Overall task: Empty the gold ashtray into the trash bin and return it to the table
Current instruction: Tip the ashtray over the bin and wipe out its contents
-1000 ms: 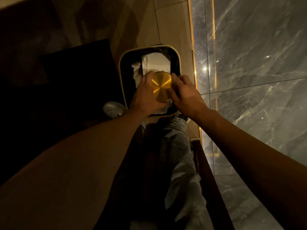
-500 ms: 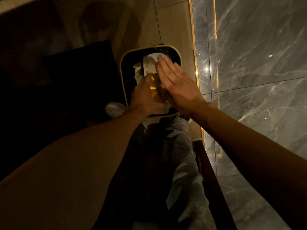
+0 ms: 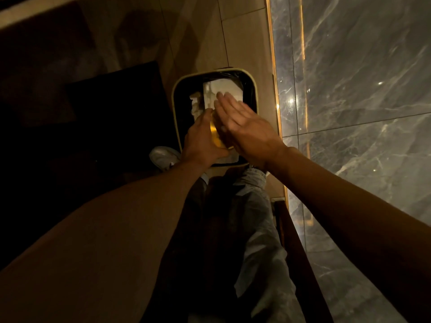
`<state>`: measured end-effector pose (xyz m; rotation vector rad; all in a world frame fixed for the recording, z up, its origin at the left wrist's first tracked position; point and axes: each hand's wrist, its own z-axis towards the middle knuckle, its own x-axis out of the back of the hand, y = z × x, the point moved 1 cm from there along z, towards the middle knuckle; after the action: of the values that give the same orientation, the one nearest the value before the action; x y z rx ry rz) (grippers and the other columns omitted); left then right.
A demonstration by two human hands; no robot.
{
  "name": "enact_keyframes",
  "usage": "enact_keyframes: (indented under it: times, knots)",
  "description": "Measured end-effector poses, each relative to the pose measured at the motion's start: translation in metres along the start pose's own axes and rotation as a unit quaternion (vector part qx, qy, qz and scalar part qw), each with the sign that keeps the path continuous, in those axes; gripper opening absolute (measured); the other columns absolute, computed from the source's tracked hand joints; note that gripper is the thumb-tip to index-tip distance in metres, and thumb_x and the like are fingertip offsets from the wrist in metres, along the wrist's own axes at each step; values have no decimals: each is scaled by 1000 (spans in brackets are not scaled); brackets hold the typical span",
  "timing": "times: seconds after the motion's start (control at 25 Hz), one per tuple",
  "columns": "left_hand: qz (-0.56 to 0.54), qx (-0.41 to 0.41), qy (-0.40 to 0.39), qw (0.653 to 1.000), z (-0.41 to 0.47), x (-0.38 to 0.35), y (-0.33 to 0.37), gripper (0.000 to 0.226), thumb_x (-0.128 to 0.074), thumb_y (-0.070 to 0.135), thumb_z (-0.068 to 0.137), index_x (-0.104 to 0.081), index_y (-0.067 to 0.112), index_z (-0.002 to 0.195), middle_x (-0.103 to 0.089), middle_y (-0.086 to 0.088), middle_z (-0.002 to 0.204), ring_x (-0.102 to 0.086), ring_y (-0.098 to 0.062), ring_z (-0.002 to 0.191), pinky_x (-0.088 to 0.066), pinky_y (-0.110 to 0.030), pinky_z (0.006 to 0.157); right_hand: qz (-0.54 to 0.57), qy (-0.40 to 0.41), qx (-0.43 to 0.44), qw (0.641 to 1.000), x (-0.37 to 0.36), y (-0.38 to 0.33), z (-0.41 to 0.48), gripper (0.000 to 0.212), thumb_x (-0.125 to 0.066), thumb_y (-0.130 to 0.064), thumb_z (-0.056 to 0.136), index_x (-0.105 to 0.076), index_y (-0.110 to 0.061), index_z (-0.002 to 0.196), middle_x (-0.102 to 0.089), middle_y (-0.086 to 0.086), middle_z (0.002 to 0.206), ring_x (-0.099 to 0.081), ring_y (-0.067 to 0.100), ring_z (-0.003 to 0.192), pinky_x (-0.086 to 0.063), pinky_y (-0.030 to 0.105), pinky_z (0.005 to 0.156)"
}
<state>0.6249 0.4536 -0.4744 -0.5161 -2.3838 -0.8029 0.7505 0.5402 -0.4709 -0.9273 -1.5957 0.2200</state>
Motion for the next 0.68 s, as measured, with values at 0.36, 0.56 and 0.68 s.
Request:
enact_keyframes:
  times: [0.36,0.56,0.68]
  knots:
    - [-32,-34,-6,999,0,3,8,100,-93,33,50,-42,20,136,-59,-3,133,-59,-22,118,-46,-27,88,-4,20,-8,1000,-3,1,-8,57,-35,-24,102,-17,-3,151,-15,17,160,-6,25,149,-11,41,123]
    - [-22,-38,-18,999,1,2,9,98,-92,33,52,-44,19,136,-58,-5,135,-58,-27,120,-47,-29,91,10,-33,15,999,-9,0,-9,57,-33,-26,101,-21,-2,151,-21,21,159,-14,32,149,-20,49,122]
    - [-4,-28,-10,1000,5,3,8,102,-91,40,51,-40,21,138,-57,-4,137,-57,-26,123,-47,-30,94,4,25,-11,1000,0,-6,3,55,-30,-27,103,-19,-2,151,-19,18,160,-11,28,149,-12,41,122]
